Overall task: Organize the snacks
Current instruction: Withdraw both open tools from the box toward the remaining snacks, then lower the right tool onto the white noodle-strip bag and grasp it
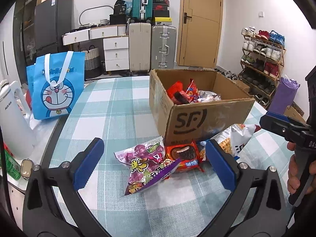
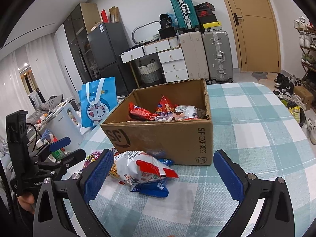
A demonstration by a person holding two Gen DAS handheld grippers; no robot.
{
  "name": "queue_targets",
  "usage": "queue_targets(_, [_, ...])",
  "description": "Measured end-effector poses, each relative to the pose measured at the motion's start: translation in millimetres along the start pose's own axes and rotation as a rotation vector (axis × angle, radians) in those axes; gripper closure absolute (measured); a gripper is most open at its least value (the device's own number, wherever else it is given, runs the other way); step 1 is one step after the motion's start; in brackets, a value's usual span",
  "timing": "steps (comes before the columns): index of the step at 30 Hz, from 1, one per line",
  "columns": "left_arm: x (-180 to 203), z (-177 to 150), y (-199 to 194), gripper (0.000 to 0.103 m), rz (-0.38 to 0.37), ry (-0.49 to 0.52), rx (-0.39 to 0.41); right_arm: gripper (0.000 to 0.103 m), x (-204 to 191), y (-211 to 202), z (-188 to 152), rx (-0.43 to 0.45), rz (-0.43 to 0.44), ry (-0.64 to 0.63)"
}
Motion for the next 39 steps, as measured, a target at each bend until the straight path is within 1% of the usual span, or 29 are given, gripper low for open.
queue_targets(7, [-3, -6, 12, 0.001, -0.010, -0.011, -0.025, 0.001, -18, 8, -6, -0.018, 0.016, -0.056])
queue_targets(11, [-4, -9, 18, 0.001, 0.009, -0.021, -0.039, 0.001, -24, 11, -10, -0.023, 0.008, -0.083])
queue_targets(14, [-3, -11, 21, 0.001, -0.014, -0.016, -0.050, 0.000, -26, 13, -12, -0.033, 0.022, -0.081])
queue_targets(18, [2, -13, 22, 0.001, -0.008, 0.007, -0.046, 0.000, -29, 18, -16, -0.049, 0.031, -0.094])
queue_targets(22, [3, -15, 25, 0.001, -0.015, 0.013, -0.055, 0.000, -33, 24, -21, -0.074, 0.055, -0.098])
queue_targets(25, [2, -16, 28, 0.001, -0.016, 0.017, -0.067, 0.000, -37, 28, -24, -0.087, 0.056, -0.109])
queue_targets(33, [-5, -22, 39, 0.001, -0.026, -0.012, -0.108, 0.000, -37, 33, -28, -0.095, 0.054, -0.111])
queue_targets(39, [-10, -25, 47, 0.001, -0.033, -0.036, -0.134, 0.000, -40, 43, -31, -0.126, 0.058, -0.109])
Point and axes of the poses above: each gripper's, at about its wrist camera, not at the fingertips, and y roughly the way its jaws point, x to its right, z to its top, the point moved 3 cm from there along y, roughly the way its jaws point, and after that the axes turned 4 degrees about -y, right-handed, at the moved point
